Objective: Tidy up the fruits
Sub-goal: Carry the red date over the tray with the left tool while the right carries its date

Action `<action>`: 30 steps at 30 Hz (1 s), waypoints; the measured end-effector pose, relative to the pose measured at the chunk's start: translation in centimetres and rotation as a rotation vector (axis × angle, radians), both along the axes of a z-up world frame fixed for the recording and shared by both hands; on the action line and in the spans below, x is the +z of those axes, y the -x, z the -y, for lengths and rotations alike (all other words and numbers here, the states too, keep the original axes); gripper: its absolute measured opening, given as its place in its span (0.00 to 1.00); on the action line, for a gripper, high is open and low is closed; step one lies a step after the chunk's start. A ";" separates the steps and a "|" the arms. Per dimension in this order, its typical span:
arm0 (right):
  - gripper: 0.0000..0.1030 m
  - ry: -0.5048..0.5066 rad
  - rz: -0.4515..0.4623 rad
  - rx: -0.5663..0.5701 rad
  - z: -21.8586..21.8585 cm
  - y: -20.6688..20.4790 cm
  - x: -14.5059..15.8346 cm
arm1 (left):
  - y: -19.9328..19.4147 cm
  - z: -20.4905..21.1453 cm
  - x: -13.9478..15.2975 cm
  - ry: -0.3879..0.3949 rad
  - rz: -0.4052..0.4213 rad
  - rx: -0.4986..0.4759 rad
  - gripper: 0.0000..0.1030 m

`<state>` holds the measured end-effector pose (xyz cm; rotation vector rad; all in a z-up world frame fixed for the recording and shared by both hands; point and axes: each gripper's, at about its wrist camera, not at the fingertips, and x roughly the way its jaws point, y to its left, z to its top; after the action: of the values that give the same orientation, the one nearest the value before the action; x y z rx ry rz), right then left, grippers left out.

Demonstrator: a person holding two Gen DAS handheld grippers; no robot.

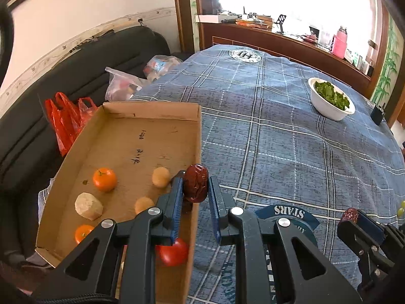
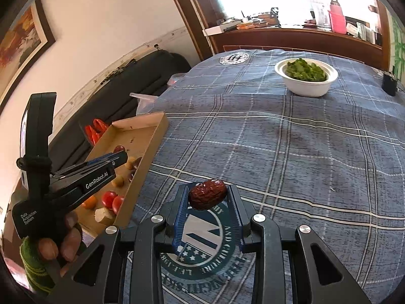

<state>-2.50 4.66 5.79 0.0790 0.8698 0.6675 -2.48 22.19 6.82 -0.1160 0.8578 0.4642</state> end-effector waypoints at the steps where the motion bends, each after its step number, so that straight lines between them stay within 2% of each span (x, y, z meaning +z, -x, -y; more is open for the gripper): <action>1: 0.31 0.000 0.000 0.003 -0.2 -0.1 0.0 | 0.0 -0.2 0.0 0.000 0.001 0.003 0.17; 16: 0.31 0.011 0.000 0.062 -3.4 -0.5 0.0 | 0.6 -2.2 0.2 0.013 0.009 0.040 0.17; 30: 0.31 -0.003 0.012 0.161 -9.2 -1.9 1.1 | 1.4 -7.1 0.6 0.034 0.024 0.124 0.17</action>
<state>-0.64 13.84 6.87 0.0080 0.8700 0.8186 -3.93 29.30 7.45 -0.2065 0.8382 0.5639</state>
